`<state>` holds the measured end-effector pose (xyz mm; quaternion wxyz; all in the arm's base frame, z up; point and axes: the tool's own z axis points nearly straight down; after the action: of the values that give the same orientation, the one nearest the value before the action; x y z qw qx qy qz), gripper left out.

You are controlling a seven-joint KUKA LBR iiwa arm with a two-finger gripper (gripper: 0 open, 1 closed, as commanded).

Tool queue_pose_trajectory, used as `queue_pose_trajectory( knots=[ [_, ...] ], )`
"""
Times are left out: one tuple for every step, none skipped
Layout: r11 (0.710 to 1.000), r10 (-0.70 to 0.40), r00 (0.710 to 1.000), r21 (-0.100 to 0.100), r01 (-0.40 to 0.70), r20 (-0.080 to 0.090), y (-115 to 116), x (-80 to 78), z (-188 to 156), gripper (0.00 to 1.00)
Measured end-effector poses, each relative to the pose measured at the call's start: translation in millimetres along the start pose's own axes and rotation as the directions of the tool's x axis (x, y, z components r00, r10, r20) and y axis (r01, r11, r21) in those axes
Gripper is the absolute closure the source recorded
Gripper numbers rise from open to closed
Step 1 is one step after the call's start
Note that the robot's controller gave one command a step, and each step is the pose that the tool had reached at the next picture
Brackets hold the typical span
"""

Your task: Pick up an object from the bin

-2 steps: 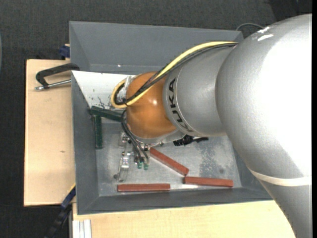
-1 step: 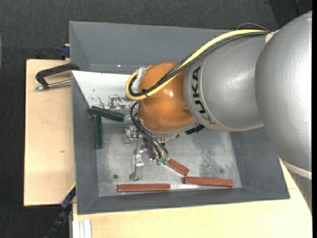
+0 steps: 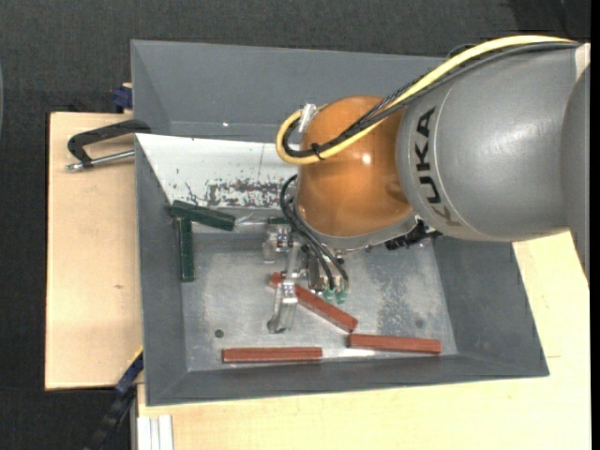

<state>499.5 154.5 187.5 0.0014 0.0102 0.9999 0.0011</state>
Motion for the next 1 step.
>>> queue_pose_trajectory(
  knots=[
    [0.991, -0.130, 0.991, 0.000, 0.130, 0.000, -58.1, -5.9, 7.0, 0.00]
  ],
)
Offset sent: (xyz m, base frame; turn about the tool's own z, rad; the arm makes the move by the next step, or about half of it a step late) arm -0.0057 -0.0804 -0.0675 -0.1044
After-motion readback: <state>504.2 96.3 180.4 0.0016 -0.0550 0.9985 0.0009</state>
